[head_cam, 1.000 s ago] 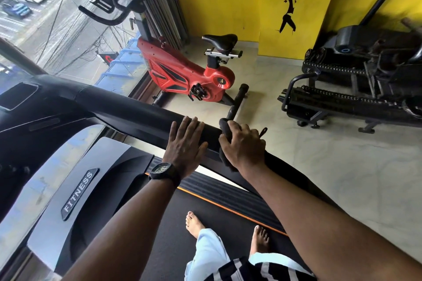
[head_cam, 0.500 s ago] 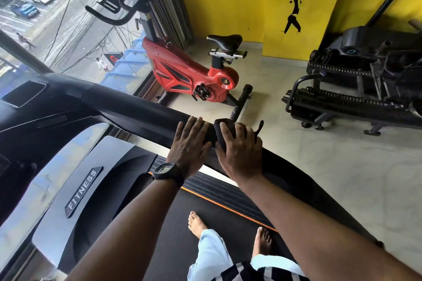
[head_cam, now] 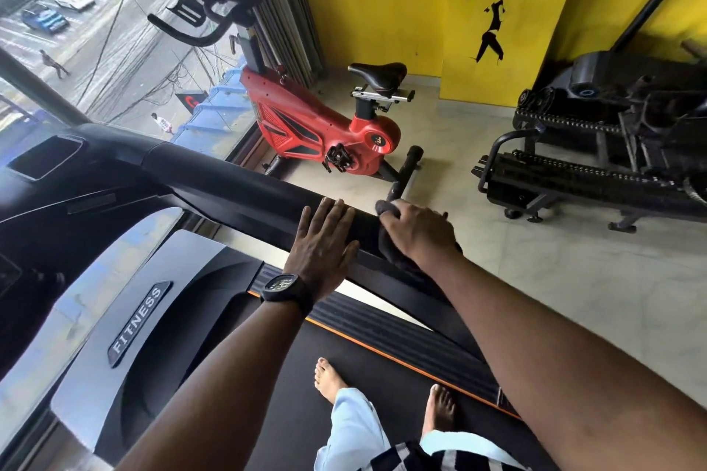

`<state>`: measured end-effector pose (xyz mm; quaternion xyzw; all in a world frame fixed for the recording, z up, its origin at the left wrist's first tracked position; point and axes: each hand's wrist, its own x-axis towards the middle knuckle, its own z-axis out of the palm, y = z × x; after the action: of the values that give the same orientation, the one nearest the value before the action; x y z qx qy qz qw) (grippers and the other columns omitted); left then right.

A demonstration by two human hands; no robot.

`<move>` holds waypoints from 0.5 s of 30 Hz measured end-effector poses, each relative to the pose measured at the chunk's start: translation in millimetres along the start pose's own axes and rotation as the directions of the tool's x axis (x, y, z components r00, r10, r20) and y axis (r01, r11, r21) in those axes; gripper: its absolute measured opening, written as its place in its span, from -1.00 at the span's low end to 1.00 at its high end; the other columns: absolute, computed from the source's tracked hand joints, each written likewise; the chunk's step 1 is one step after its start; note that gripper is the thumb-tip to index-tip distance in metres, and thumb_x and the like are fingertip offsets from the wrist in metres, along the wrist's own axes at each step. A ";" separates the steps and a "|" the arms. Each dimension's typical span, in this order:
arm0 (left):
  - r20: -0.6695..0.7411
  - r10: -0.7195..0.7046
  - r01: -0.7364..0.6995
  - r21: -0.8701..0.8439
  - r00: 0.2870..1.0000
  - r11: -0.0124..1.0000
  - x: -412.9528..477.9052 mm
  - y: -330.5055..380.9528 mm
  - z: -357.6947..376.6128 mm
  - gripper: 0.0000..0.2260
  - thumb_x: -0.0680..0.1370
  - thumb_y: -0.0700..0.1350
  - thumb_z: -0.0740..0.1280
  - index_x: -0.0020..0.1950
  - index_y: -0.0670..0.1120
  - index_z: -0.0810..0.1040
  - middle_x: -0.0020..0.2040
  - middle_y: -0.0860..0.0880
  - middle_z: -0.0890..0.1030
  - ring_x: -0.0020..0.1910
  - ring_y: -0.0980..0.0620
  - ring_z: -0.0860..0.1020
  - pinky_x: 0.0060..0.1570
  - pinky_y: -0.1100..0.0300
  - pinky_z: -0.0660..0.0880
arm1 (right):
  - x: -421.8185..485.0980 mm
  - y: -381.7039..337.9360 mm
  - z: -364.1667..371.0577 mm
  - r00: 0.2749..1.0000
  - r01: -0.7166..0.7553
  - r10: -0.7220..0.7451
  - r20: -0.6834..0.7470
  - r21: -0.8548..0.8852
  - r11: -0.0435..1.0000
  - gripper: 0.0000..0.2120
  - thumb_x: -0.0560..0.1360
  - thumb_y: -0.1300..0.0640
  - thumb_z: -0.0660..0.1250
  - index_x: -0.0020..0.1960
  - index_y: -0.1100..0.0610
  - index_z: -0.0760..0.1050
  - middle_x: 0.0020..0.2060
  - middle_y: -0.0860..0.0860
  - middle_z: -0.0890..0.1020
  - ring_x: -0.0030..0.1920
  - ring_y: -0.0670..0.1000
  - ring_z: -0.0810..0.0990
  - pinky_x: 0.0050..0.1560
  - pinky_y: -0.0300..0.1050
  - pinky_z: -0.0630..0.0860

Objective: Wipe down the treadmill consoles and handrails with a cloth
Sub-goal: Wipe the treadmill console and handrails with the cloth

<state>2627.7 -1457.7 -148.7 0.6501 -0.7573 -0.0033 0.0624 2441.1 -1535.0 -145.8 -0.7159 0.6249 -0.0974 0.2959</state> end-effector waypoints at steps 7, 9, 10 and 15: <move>0.026 -0.003 0.003 0.018 1.000 1.000 0.7 -0.5 -0.7 -0.38 0.61 0.21 -0.06 0.60 -0.07 0.22 0.59 -0.11 0.25 0.61 -0.12 0.05 0.58 -0.10 -0.15 | -38.9 -3.7 21.8 0.977 0.041 -0.070 -0.199 -0.145 0.989 -0.52 0.59 -0.18 0.12 0.43 -0.04 0.45 0.23 0.12 0.61 0.22 0.22 0.55 0.12 0.14 0.46; 0.013 -0.003 0.003 0.007 1.000 1.000 1.9 -0.7 0.1 -0.39 0.61 0.19 -0.03 0.59 -0.08 0.25 0.58 -0.12 0.27 0.61 -0.13 0.07 0.58 -0.11 -0.12 | -17.6 4.5 5.0 0.999 0.006 -0.009 -0.053 -0.059 0.998 -0.51 0.62 -0.22 0.08 0.45 -0.06 0.43 0.29 0.14 0.59 0.26 0.25 0.52 0.19 0.13 0.46; 0.017 -0.004 0.004 0.005 1.000 1.000 2.2 -0.7 0.5 -0.39 0.61 0.18 -0.02 0.59 -0.08 0.25 0.58 -0.12 0.27 0.61 -0.13 0.07 0.58 -0.12 -0.12 | -9.7 8.9 -1.1 0.998 -0.056 0.056 -0.002 -0.014 0.998 -0.49 0.63 -0.25 0.04 0.46 -0.07 0.42 0.31 0.15 0.57 0.28 0.26 0.51 0.23 0.13 0.45; 0.024 -0.009 0.008 0.013 1.000 1.000 2.0 -0.9 1.2 -0.39 0.61 0.19 -0.04 0.59 -0.08 0.24 0.58 -0.11 0.26 0.61 -0.12 0.06 0.58 -0.13 -0.12 | -38.8 1.1 13.8 0.972 -0.174 0.156 -0.178 -0.087 0.981 -0.52 0.63 -0.20 0.08 0.46 -0.04 0.43 0.33 0.14 0.53 0.30 0.23 0.47 0.22 0.15 0.38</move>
<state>2628.2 -1459.9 -149.8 0.6536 -0.7552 -0.0068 0.0491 2439.5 -1493.9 -148.6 -0.6647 0.7093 -0.1011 0.2116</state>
